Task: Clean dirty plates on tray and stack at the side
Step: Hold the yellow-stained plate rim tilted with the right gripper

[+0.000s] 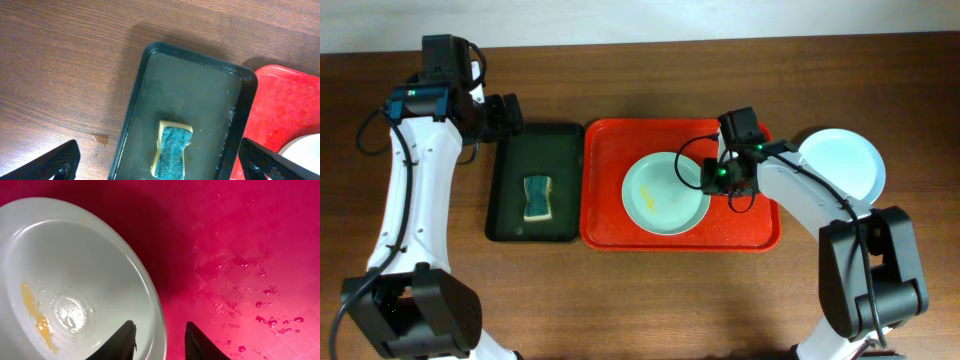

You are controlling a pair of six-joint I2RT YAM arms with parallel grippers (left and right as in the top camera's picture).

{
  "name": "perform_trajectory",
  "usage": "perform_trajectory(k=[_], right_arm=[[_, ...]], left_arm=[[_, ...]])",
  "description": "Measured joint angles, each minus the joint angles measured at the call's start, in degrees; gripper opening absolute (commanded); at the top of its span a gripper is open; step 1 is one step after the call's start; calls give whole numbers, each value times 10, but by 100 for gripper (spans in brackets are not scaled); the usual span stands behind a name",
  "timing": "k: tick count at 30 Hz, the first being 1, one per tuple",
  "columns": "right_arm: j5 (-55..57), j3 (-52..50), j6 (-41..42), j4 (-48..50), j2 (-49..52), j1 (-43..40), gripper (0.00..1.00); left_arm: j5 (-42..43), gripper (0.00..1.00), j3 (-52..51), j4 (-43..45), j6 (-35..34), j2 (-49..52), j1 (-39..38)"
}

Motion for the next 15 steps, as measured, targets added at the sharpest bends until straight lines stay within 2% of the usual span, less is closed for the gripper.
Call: perform_trajectory(k=[2, 9, 15], right_arm=[[2, -14, 0, 18, 0, 0, 33], [5, -36, 0, 32, 0, 1, 12], [5, -36, 1, 32, 0, 5, 4]], left_arm=[[0, 99, 0, 0, 0, 0, 0], [0, 99, 0, 0, 0, 0, 0], [0, 99, 0, 0, 0, 0, 0]])
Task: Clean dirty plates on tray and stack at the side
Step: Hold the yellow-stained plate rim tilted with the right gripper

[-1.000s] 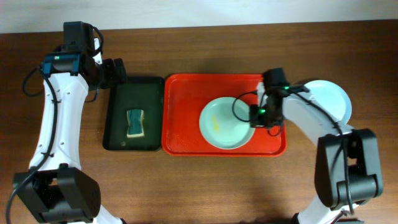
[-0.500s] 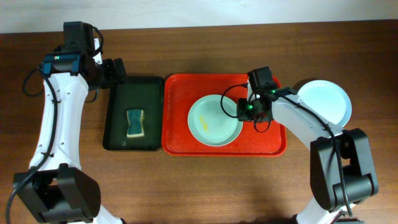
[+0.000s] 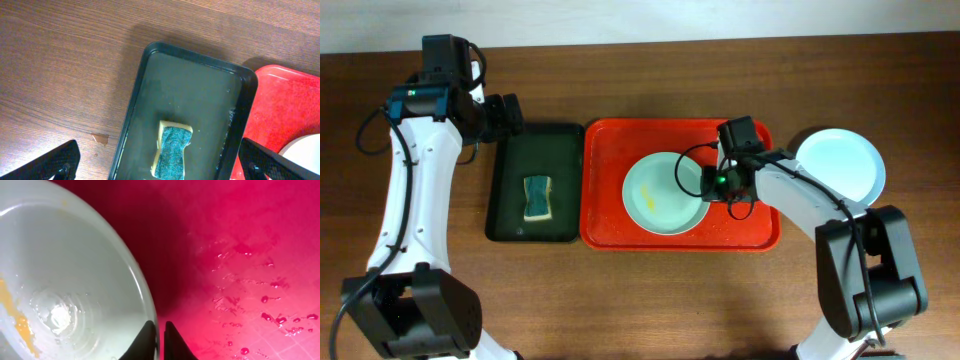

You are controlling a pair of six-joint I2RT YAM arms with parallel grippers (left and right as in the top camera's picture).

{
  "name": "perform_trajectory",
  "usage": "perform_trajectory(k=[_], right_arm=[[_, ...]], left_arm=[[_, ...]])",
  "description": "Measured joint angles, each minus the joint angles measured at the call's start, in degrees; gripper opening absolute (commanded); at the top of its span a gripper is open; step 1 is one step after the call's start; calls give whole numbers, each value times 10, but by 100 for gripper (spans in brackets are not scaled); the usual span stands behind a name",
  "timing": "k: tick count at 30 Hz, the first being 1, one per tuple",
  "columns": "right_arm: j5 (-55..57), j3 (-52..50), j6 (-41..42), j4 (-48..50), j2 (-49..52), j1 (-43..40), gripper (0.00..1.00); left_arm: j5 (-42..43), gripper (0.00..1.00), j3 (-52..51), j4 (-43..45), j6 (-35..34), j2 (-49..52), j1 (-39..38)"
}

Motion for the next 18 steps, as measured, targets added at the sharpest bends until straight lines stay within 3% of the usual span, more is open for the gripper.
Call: perform_trajectory(k=[6, 16, 18], right_arm=[[2, 0, 20, 4, 0, 13, 4], [45, 0, 174, 16, 0, 13, 4], [47, 0, 191, 12, 0, 13, 18]], left_arm=[[0, 99, 0, 0, 0, 0, 0], [0, 100, 0, 0, 0, 0, 0], [0, 99, 0, 0, 0, 0, 0]])
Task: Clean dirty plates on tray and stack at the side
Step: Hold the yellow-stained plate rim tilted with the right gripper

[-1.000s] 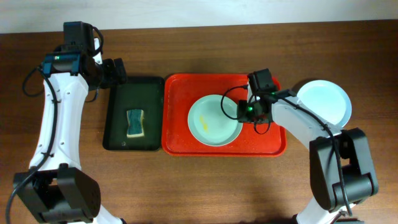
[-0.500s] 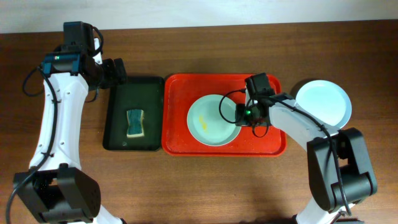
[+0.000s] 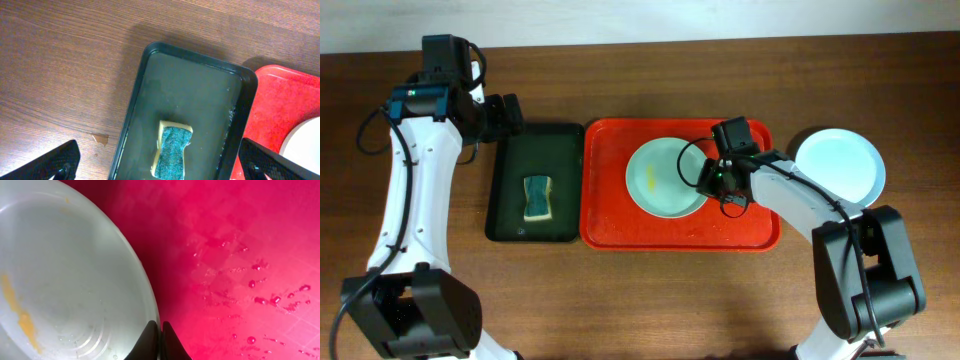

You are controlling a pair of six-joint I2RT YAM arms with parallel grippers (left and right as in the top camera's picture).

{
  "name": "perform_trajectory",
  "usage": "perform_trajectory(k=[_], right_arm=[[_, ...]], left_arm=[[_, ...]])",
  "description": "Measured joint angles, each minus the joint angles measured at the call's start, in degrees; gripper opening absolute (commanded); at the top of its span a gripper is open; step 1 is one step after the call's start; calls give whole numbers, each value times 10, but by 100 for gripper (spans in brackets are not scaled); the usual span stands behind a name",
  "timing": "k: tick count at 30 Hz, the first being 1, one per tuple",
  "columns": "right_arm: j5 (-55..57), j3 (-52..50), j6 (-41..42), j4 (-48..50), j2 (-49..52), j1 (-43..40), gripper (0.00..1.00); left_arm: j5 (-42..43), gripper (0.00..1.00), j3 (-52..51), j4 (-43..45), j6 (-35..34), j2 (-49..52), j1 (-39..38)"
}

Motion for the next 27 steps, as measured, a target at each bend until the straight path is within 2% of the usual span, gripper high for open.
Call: perform_trajectory(k=[4, 6, 13, 17, 22, 25, 27], right_arm=[[1, 0, -14, -3, 0, 0, 41], [1, 2, -35, -4, 0, -1, 45], [5, 12, -113, 20, 0, -5, 31], [5, 12, -164, 20, 0, -5, 31], [16, 11, -182, 35, 0, -5, 30], [22, 10, -184, 35, 0, -5, 20], [24, 10, -188, 35, 0, -5, 17]], left_arm=[[0, 99, 0, 0, 0, 0, 0], [0, 99, 0, 0, 0, 0, 0], [0, 99, 0, 0, 0, 0, 0], [0, 99, 0, 0, 0, 0, 0], [0, 99, 0, 0, 0, 0, 0], [0, 99, 0, 0, 0, 0, 0], [0, 99, 0, 0, 0, 0, 0]])
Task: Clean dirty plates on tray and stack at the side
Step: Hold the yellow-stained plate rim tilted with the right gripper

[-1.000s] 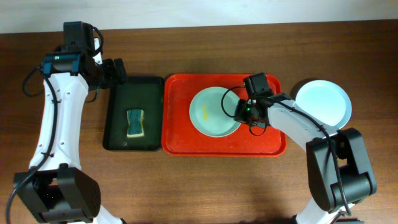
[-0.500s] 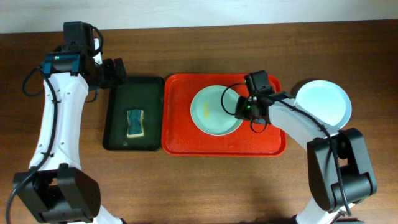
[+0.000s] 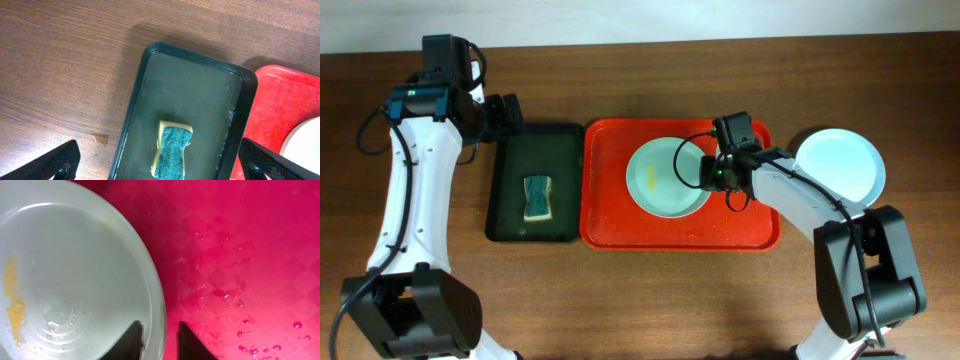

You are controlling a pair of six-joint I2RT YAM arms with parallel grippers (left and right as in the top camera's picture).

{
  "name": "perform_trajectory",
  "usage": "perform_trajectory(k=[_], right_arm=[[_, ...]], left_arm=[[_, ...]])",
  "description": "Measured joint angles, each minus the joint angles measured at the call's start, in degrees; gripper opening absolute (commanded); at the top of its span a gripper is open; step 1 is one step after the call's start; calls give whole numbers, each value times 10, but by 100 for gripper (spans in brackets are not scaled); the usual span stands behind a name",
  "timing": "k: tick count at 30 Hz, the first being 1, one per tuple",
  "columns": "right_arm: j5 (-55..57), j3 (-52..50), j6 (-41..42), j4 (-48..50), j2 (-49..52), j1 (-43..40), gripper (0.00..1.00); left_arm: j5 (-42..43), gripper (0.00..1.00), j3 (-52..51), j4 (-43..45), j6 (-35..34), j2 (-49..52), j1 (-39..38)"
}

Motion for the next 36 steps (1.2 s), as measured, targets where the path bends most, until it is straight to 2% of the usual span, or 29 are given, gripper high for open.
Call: perform_trajectory(k=[9, 10, 12, 18, 28, 36], right_arm=[[4, -2, -4, 0, 1, 0, 17], [4, -2, -4, 0, 2, 0, 16], [4, -2, -3, 0, 7, 0, 7], [6, -3, -2, 3, 16, 0, 4], [-2, -3, 16, 4, 16, 0, 4], [-89, -3, 71, -21, 17, -2, 4]], left_arm=[[0, 99, 0, 0, 0, 0, 0], [0, 99, 0, 0, 0, 0, 0], [0, 100, 0, 0, 0, 0, 0], [0, 99, 0, 0, 0, 0, 0], [0, 99, 0, 0, 0, 0, 0], [0, 99, 0, 0, 0, 0, 0]])
